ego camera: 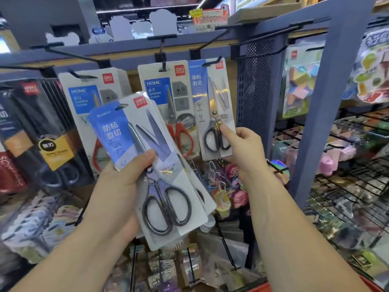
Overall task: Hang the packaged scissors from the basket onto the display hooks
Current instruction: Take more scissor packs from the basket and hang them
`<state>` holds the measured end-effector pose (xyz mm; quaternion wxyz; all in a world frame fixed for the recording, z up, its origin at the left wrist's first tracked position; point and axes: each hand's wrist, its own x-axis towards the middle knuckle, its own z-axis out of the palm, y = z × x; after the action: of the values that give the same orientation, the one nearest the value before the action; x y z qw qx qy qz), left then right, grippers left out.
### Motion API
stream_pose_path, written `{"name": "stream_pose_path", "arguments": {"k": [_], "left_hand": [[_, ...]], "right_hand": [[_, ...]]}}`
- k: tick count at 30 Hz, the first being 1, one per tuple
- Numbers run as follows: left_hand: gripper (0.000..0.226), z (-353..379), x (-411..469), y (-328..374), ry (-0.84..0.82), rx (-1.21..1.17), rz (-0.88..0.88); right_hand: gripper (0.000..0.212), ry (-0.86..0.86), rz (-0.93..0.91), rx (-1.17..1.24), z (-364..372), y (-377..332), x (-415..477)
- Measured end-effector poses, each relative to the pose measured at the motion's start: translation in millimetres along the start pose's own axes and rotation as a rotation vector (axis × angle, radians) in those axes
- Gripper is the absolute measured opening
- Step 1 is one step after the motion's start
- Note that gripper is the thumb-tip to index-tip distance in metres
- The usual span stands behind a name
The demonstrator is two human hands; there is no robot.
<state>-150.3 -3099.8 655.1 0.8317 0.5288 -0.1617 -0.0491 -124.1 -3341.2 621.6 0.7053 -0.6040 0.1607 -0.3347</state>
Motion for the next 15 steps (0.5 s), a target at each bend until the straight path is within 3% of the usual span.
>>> {"name": "stream_pose_path", "arguments": {"k": [7, 10, 12, 15], "left_hand": [[0.021, 2, 9, 2, 0.007, -0.018, 0.01], [0.022, 3, 8, 3, 0.003, -0.035, 0.012], [0.024, 4, 6, 2, 0.001, -0.043, 0.003], [0.036, 5, 3, -1, 0.002, -0.05, -0.014]], "right_hand": [[0.035, 0.035, 0.014, -0.215, 14, 11, 21], [0.046, 0.08, -0.006, -0.269, 8, 13, 8], [0.04, 0.104, -0.037, -0.224, 4, 5, -18], [0.024, -0.052, -0.113, -0.093, 1, -10, -74]]}}
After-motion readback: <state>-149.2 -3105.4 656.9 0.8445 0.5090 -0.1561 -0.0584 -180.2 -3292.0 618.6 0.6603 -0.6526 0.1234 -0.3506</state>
